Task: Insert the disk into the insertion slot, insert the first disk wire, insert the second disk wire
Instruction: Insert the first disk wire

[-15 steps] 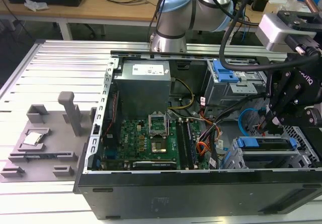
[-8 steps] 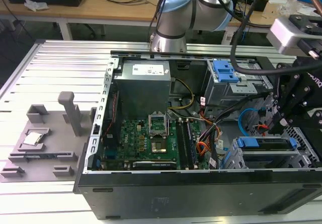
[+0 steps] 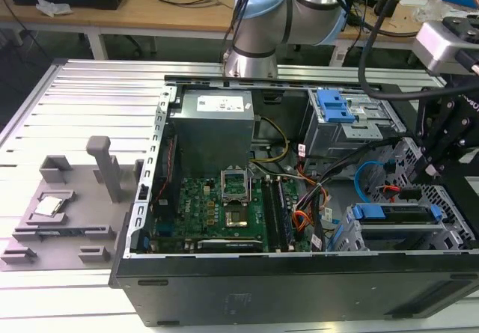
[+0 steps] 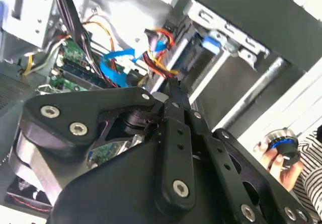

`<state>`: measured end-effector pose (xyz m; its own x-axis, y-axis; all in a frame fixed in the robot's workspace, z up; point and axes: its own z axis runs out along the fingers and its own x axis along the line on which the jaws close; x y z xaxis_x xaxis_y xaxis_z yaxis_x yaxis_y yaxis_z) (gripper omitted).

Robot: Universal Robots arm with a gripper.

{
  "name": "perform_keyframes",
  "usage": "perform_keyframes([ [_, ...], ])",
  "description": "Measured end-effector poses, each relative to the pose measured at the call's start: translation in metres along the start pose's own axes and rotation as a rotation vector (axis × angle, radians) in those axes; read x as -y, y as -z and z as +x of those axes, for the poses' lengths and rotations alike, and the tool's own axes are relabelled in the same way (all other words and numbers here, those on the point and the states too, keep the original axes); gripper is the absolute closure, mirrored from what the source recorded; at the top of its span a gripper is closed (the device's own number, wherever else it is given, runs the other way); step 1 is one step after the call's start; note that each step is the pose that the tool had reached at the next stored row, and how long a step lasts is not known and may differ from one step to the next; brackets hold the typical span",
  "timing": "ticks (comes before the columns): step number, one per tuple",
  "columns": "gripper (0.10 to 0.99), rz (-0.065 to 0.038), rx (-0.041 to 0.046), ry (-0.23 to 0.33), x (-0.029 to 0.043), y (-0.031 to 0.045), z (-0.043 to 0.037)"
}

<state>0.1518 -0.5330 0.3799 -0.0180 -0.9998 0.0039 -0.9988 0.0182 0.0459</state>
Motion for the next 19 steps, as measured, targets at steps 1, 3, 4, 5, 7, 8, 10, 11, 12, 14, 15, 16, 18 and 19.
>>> perform_keyframes([
  [1, 0.980, -0.001, -0.0001, 0.000, 0.0013, -0.0035, -0.0002],
  [3, 0.980, -0.001, -0.0028, 0.000, 0.0014, -0.0077, -0.0003],
  [4, 0.980, -0.001, -0.0064, 0.000, 0.0013, -0.0082, -0.0003],
  [5, 0.980, -0.001, -0.0072, 0.000, 0.0013, -0.0083, -0.0002],
  [7, 0.980, -0.001, -0.0074, 0.000, 0.0013, -0.0083, -0.0002],
  [8, 0.973, -0.001, -0.0074, 0.000, 0.0013, -0.0083, -0.0002],
  [10, 0.784, -0.001, -0.0076, 0.000, 0.0013, -0.0083, -0.0001],
  [11, 0.784, -0.001, -0.0074, -0.001, 0.0007, -0.0084, 0.0004],
  [12, 0.784, -0.001, -0.0073, -0.001, 0.0001, -0.0089, 0.0010],
  [14, 0.784, -0.001, -0.0083, 0.000, -0.0007, -0.0109, 0.0025],
  [15, 0.784, -0.001, -0.0084, 0.000, -0.0006, -0.0135, 0.0045],
  [16, 0.784, -0.001, -0.0084, 0.000, -0.0006, -0.0153, 0.0058],
  [18, 0.784, -0.001, -0.0086, 0.000, -0.0005, -0.0182, 0.0077],
  [19, 0.784, -0.001, -0.0087, 0.000, -0.0004, -0.0204, 0.0084],
])
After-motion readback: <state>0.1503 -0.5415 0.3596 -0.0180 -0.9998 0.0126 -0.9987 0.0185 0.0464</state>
